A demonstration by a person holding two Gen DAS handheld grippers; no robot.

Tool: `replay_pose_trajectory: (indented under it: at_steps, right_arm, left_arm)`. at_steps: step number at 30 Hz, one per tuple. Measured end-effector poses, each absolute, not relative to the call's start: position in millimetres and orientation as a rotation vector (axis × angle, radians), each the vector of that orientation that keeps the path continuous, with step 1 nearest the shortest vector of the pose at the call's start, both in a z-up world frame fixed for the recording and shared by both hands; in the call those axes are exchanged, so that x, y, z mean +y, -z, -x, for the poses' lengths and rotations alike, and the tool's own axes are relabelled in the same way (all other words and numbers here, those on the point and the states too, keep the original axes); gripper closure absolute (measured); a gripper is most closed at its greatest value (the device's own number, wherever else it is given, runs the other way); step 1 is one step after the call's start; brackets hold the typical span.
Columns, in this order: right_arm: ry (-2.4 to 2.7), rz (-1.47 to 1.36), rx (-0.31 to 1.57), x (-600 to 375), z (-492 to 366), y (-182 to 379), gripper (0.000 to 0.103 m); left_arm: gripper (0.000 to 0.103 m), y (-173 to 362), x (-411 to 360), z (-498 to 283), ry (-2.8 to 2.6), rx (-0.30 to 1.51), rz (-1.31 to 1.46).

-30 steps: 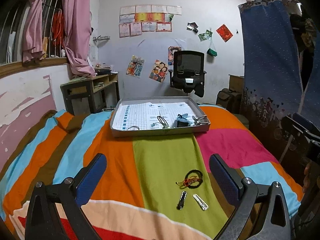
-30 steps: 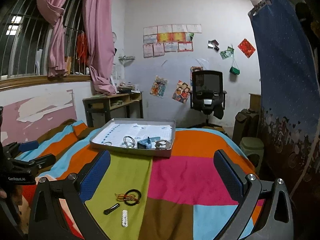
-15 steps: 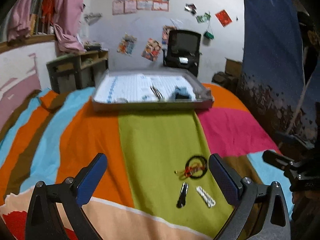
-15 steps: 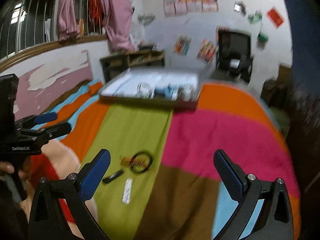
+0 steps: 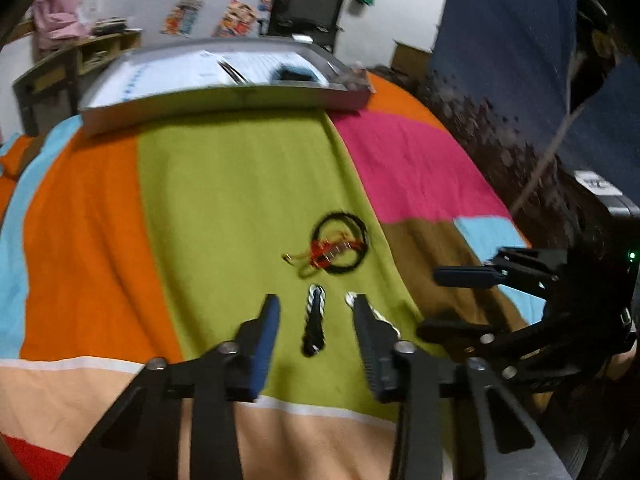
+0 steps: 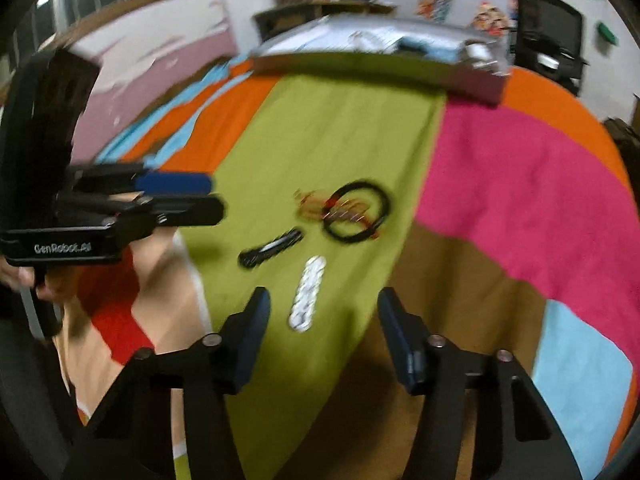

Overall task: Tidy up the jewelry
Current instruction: 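Close the left tool on the black hair clip while the right tool grasps the white plastic clip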

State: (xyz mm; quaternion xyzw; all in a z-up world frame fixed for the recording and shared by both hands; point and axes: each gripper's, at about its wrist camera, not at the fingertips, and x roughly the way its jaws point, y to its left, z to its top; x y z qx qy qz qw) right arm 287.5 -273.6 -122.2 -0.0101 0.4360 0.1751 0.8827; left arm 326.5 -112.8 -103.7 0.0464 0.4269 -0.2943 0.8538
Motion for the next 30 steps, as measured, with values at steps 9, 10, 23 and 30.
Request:
replay_pose_trajectory:
  at_steps: [9, 10, 23, 30]
  right_arm:
    - [-0.395, 0.090, 1.015, -249.5, -292.5, 146.8, 0.070]
    - [-0.391, 0.087, 1.018, -249.5, -294.1, 147.8, 0.070]
    - [-0.355, 0.068, 1.002, -255.5, -302.7, 151.2, 0.076]
    - [-0.343, 0.138, 0.994, -246.3, -305.1, 156.0, 0.090]
  left_arm:
    - [0.081, 130.6, -126.0, -334.8, 0.664, 1.009, -0.107]
    - [0.081, 133.2, -126.5, -336.5, 0.667, 1.019, -0.105]
    - [0.081, 155.0, -136.7, -344.3, 0.635, 1.058, -0.182]
    - [0.088, 155.7, -144.9, -344.2, 0.623, 1.074, -0.218]
